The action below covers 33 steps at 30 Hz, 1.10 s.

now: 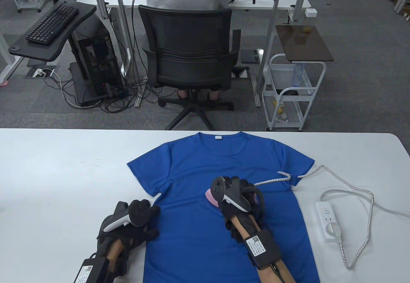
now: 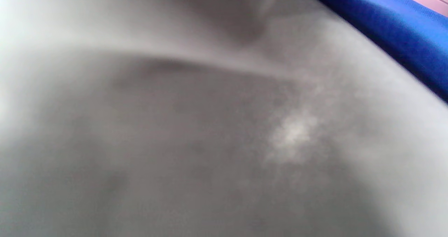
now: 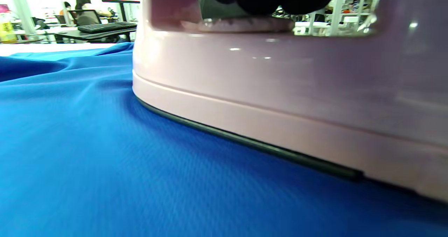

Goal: Iron t-shirt with electric iron on table

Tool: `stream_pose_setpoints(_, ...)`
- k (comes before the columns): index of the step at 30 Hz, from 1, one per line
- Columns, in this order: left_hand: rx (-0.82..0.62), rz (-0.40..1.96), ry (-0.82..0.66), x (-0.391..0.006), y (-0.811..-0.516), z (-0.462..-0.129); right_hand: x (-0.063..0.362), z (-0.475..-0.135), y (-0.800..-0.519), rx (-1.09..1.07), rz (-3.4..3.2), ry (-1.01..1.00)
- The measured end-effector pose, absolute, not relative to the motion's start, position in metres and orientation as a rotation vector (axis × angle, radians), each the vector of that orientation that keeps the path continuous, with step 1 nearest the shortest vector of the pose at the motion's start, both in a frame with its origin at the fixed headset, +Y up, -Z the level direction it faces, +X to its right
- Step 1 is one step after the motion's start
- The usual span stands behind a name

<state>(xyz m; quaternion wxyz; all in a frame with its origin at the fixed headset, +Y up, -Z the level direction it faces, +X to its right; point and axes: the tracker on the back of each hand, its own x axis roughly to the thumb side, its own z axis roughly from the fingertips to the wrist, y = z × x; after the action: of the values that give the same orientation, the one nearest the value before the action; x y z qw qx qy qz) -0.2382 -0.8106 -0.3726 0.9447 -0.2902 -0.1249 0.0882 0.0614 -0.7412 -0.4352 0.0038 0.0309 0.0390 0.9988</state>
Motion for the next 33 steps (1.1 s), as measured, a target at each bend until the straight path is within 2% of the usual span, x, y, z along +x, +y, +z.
stream_pose_setpoints(9,-0.596,0.186,-0.256,-0.239,-0.811,-0.373,0.036,-0.48,-0.746,-0.132,3.135,0.03)
stream_pose_setpoints(16,-0.596,0.187,-0.257,-0.239,-0.811,-0.373,0.028,-0.491,-0.747,-0.179,3.142,0.017)
stream_pose_setpoints(25,-0.596,0.186,-0.257,-0.239,-0.811,-0.373,0.03,-0.48,-0.739,0.045,3.074,0.201)
stream_pose_setpoints(33,-0.595,0.185,-0.256,-0.239,-0.811,-0.373,0.02,-0.447,-0.737,0.348,3.116,0.242)
